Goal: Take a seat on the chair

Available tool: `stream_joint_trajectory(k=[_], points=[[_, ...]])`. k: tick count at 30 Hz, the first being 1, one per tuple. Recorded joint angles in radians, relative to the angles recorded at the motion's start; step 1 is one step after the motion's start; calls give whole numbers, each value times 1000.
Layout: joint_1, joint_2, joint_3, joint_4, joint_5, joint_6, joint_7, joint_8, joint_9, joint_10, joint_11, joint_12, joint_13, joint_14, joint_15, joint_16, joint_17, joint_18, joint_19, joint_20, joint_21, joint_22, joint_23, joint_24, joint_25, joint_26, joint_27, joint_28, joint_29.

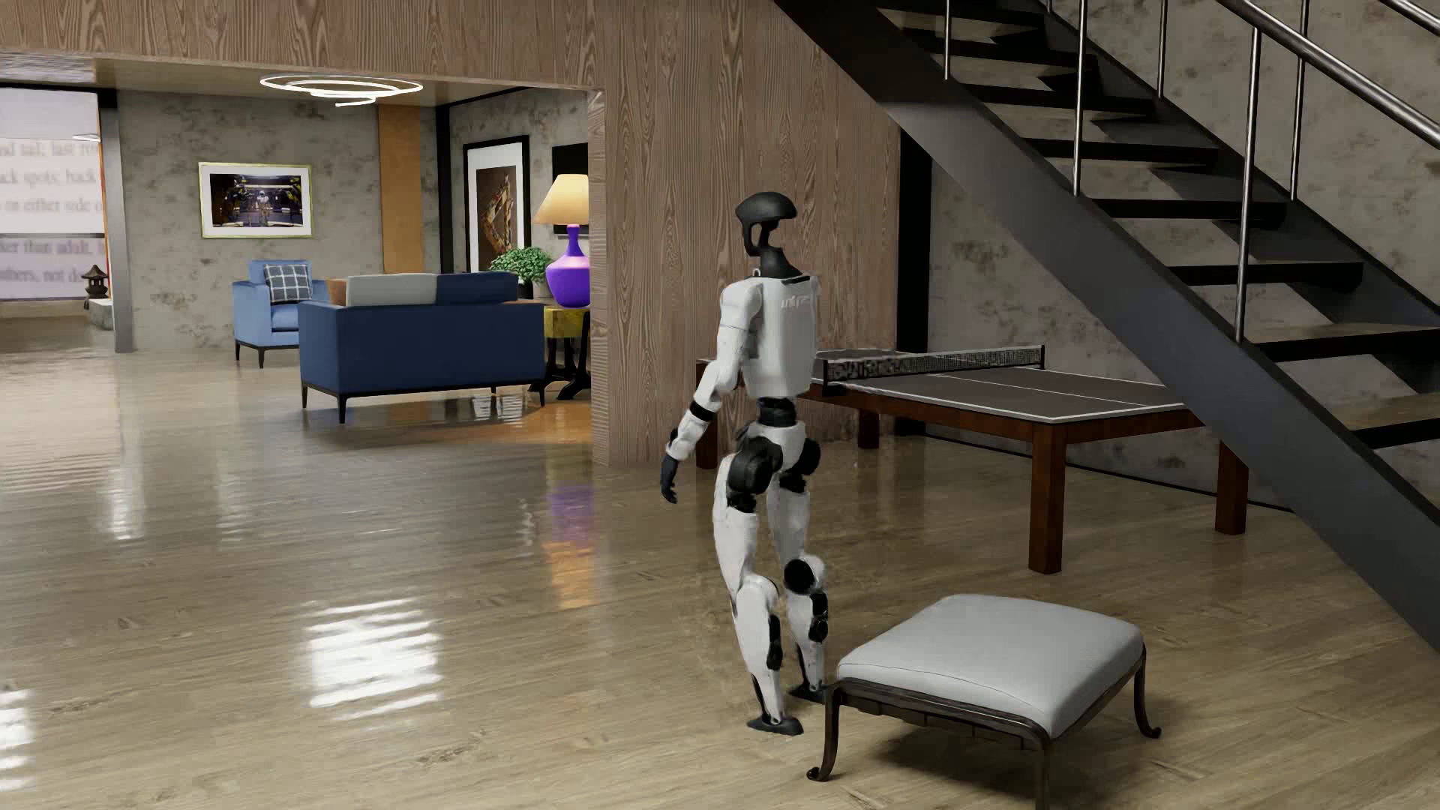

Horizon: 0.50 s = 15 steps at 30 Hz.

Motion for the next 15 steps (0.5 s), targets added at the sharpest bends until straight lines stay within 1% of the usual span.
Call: stream_joint_trajectory(k=[2,4,8,10,11,13,14,15], points=[[30,51,2,2,2,2,8,-11,-34,3,-30,1,17,-15,-4,-18,28,0,2,5,-28,129,107,-7,9,48,32,42,-32],[44,72,7,7,1,1,9,-15,-62,6,-36,7,49,-24,-16,-17,49,-6,7,12,-58,190,151,6,11,63,47,54,-43],[56,89,10,10,-3,-2,4,-17,-98,8,-36,65,126,-35,-34,27,67,-5,15,45,-75,120,77,-2,-10,35,20,10,19],[57,92,10,13,-3,-3,-6,-8,-111,10,-36,83,150,-38,-38,31,81,-4,13,52,-78,93,40,-4,-20,29,10,1,44],[53,89,10,15,-4,-4,-13,-2,-115,9,-37,83,155,-36,-38,26,91,-5,10,50,-77,92,30,-3,-23,31,9,3,49],[52,83,8,16,-3,-6,-35,10,-119,5,-38,79,153,-53,-32,9,105,-7,-3,46,-80,96,37,-10,-9,40,19,10,31],[52,75,9,14,-7,-7,-47,13,-120,1,-30,78,150,-60,-33,-1,104,-11,-3,44,-81,97,42,-12,-8,43,20,17,20],[53,69,11,12,-9,-5,-52,14,-119,-2,-23,80,145,-60,-32,-10,97,-8,-2,46,-73,92,42,-14,-5,45,21,14,25]])
